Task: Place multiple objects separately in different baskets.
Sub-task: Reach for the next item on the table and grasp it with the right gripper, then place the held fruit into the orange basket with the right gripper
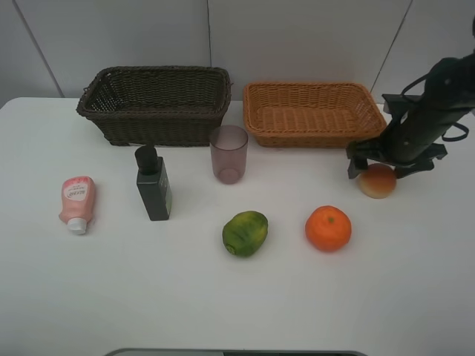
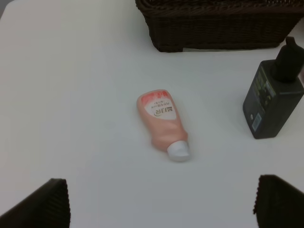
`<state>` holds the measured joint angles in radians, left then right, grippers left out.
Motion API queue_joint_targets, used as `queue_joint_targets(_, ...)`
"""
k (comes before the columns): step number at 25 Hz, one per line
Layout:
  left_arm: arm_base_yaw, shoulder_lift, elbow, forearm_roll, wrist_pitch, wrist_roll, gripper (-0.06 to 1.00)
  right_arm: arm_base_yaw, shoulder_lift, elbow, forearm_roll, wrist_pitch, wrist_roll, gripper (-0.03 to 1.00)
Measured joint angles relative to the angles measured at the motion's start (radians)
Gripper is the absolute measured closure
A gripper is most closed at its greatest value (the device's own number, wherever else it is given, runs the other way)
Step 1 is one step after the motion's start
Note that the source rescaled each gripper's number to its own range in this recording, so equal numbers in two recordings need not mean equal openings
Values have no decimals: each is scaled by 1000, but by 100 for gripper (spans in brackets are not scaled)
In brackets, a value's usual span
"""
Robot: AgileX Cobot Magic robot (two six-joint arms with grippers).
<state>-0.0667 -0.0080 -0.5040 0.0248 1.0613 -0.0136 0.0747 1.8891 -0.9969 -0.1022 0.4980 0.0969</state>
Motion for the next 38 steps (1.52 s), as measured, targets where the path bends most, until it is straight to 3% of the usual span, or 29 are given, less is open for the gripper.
queue_joint_targets(9,0,0,0,0,0,0,-6,0,61,0,-12,-13,-1,9)
queue_joint_targets(11,0,0,0,0,0,0,-6,0,62,0,-14,-13,-4,27)
queue_joint_targets(14,0,0,0,0,0,0,-6,0,62,-1,-14,-14,-4,85)
queue_joint_targets(15,0,0,0,0,0,0,-6,0,62,-1,-14,-14,-4,97)
queue_joint_targets(34,0,0,0,0,0,0,-6,0,62,-1,-21,-13,-4,96)
queue_joint_targets(38,0,0,0,0,0,0,-6,2,32,-1,-54,26,-4,96)
